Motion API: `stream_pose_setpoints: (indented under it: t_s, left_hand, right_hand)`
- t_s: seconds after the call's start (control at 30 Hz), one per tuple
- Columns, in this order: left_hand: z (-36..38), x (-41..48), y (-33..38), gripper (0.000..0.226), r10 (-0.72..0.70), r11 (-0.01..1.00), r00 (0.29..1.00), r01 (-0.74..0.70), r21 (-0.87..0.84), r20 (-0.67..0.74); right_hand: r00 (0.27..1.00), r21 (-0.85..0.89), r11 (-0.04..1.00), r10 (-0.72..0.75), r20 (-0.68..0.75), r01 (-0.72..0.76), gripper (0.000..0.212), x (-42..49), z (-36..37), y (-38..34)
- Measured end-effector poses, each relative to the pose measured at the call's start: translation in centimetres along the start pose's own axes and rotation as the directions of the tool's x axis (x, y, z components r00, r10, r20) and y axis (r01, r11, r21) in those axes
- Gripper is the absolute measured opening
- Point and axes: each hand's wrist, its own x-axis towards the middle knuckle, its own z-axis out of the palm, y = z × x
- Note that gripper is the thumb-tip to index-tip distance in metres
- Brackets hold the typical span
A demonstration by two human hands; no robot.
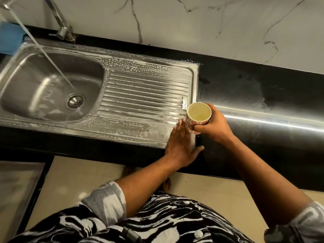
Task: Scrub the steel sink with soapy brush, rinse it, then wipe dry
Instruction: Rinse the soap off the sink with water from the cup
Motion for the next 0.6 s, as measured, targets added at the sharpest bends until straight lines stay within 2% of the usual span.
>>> stream_pose_setpoints:
  t_s: [0.1, 0.23, 0.37, 0.53, 0.6]
  left_hand:
    - [1.8, -0.8, 1.2, 0.12, 0.046, 0.996, 0.997, -0.05, 0.076, 0.054]
    - [2.6, 0.5, 0.7, 0.097, 0.1, 0.992, 0.994, -0.096, 0.083, -0.047]
    - [1.3, 4.5, -0.2, 0.081, 0.007, 1.0, 0.991, -0.006, 0.009, -0.135]
    - [-0.7, 7.0, -3.5, 0.078, -0.129, 0.988, 0.969, 0.145, 0.062, -0.209]
    - [-1.3, 6.2, -3.8, 0.078, -0.142, 0.986, 0.967, 0.158, 0.059, -0.212]
  right_hand:
    - [1.0, 0.025, 1.0, -0.001, 0.006, 0.001, 0.088, -0.2, -0.6, 0.0]
    - [1.0, 0.035, 0.999, -0.006, 0.001, 0.006, 0.086, -0.5, -0.8, 0.1]
    - [1.0, 0.027, 1.0, -0.006, -0.024, 0.006, 0.085, -0.7, -0.5, 0.0]
    - [0.999, 0.052, 0.999, 0.012, -0.033, -0.01, 0.085, -0.9, -0.8, -0.3]
    - [0.999, 0.054, 0.999, 0.008, -0.037, -0.006, 0.083, -0.9, -1.0, 0.0]
